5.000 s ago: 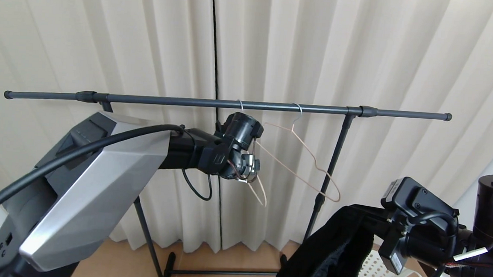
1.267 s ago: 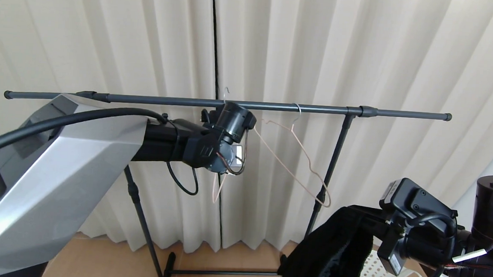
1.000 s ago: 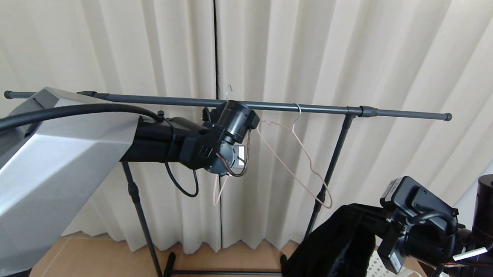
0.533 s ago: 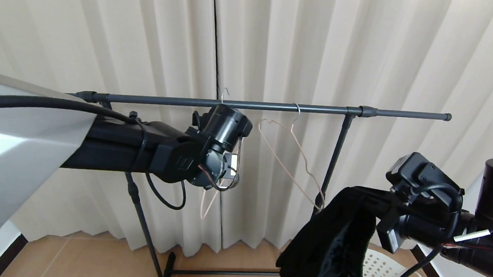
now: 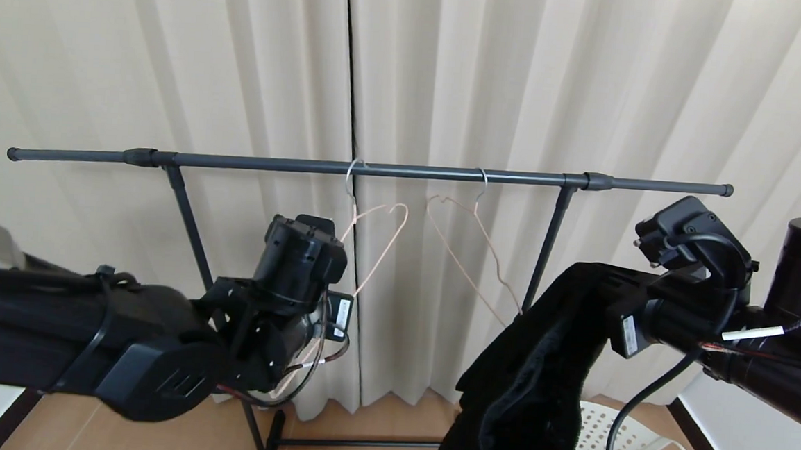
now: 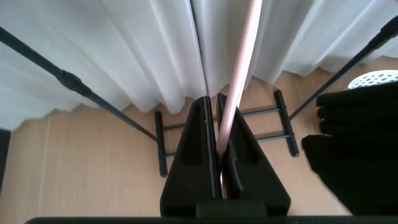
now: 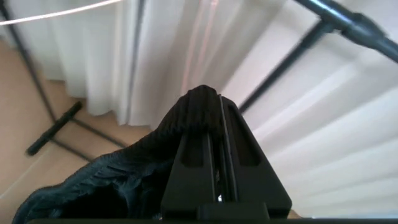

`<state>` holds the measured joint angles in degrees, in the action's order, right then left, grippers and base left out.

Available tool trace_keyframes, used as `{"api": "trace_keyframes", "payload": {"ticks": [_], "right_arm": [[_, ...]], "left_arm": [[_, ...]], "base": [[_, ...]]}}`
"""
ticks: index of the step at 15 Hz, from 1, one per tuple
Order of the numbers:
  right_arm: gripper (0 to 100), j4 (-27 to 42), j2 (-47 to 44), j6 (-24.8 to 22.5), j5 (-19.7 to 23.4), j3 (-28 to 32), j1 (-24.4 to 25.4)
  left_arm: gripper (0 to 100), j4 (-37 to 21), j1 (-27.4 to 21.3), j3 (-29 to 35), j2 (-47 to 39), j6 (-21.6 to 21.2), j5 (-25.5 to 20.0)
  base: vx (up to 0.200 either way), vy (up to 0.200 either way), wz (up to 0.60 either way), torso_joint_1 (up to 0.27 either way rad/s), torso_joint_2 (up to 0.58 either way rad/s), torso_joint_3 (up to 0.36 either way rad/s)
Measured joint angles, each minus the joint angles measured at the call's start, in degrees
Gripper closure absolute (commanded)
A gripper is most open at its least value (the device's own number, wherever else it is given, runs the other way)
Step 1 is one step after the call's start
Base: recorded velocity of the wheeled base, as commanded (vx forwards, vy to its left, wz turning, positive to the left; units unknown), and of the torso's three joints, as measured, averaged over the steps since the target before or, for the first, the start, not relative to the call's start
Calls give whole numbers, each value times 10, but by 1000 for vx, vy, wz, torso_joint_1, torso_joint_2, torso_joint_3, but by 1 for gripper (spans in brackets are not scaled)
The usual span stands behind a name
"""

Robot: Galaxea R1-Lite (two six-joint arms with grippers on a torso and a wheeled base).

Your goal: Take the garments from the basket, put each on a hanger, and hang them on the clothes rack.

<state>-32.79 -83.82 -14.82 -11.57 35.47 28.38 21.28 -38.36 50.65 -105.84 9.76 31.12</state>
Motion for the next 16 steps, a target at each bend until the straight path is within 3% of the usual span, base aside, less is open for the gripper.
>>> {"api": "trace_keyframes", "payload": {"ticks": [2,6,8,11,16], "right_arm": [[100,-1,-1,0,-55,5,9],[100,-3,-11,0,-159,23,19],[100,-9,-25,0,-204,34,20],[100,-21,-50,0,-260,49,19],[100,-21,-89,12,-275,78,-8]], "left_arm": [[100,99,-1,-89,27,-51,-12],[100,273,8,-236,78,-143,-129],[100,306,13,-289,96,-171,-187],[100,331,16,-331,117,-203,-230],[100,342,15,-359,143,-221,-281]], "base": [[0,0,0,0,0,0],[0,0,0,0,0,0],[0,0,0,0,0,0],[0,0,0,0,0,0],[0,0,0,0,0,0]]}}
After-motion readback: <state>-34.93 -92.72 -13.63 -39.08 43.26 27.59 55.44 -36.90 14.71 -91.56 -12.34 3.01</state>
